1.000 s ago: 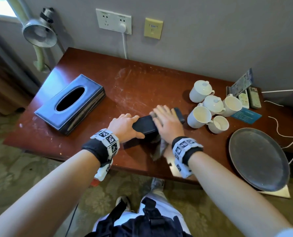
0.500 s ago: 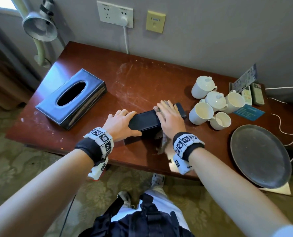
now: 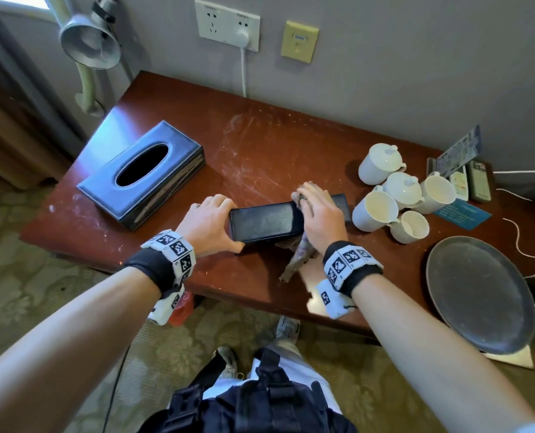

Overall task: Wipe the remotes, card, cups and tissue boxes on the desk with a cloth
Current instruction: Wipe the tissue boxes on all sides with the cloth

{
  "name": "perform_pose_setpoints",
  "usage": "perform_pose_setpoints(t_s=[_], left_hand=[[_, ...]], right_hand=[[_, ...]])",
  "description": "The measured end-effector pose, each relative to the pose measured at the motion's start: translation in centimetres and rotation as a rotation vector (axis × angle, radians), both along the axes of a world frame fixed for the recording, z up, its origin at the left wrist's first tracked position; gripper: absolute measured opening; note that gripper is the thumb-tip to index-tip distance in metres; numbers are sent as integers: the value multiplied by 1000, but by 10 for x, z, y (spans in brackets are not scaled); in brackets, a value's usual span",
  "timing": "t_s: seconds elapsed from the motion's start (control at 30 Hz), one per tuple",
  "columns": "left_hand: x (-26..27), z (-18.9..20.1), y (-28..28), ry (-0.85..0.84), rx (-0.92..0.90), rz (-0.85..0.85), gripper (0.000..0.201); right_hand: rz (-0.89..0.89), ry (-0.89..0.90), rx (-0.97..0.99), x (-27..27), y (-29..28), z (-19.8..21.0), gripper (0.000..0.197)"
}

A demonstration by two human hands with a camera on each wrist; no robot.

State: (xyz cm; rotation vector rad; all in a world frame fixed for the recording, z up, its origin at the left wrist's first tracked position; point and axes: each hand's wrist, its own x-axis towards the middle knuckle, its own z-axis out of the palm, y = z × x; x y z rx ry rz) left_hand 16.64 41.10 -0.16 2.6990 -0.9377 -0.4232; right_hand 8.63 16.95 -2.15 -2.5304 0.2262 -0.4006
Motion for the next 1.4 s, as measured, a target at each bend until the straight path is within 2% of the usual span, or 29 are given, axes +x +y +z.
perform_pose_setpoints(t_s=[0.1,0.17,0.23,0.37,0.43,0.5,0.6,0.67,0.73,0.87,0.97,1.03,1.13,1.27,1.33,1.4], left_hand=[[-5,-2,1,-80,-33,-48,73],[-10,-6,4,-54,-36,-78,74],[-15,-11,9,68,-61,-76,71],[-12,-20,16,355,-109,-8,47],[-9,-25,13,454,-113,14,48],[-9,-32,7,496,-128,10,57],[-14,-37,-2,490,-111,12,74],[-19,-41,-4,439,-42,1,87],[-25,-48,-4,360,26,-20,98],[-36,-61,-5,130,103,-81,114],[-38,-65,-5,79,86,-46,118],[-40,-66,-7,78,68,-9,120],[-38,-64,-6,167,6,39,123],[-33,-55,1,201,8,15,126],[-34,-53,0,206,-4,37,127],[-35,-50,-2,213,-6,45,126]], right_hand=[[-23,5,-5,-1,-10,3,33],[-28,18,-37,-7,-6,0,31],[-36,-14,-78,-19,0,-8,29],[-26,-77,-101,-48,2,-28,34],[-34,-52,-71,-56,4,-33,40],[-39,-20,-13,-61,7,-31,39],[-91,-2,106,-67,7,-20,23],[-198,-36,182,-66,-1,-6,19],[-309,-76,207,-57,-13,8,19],[-350,-35,232,-42,-33,19,16],[-349,134,192,-48,-41,1,32],[-272,301,118,-56,-43,-22,45],[-259,398,50,-58,-41,-48,55],[-301,241,-61,-55,-7,-63,48],[-163,96,-118,-58,35,-71,43],[-36,25,-141,-63,76,-79,43]])
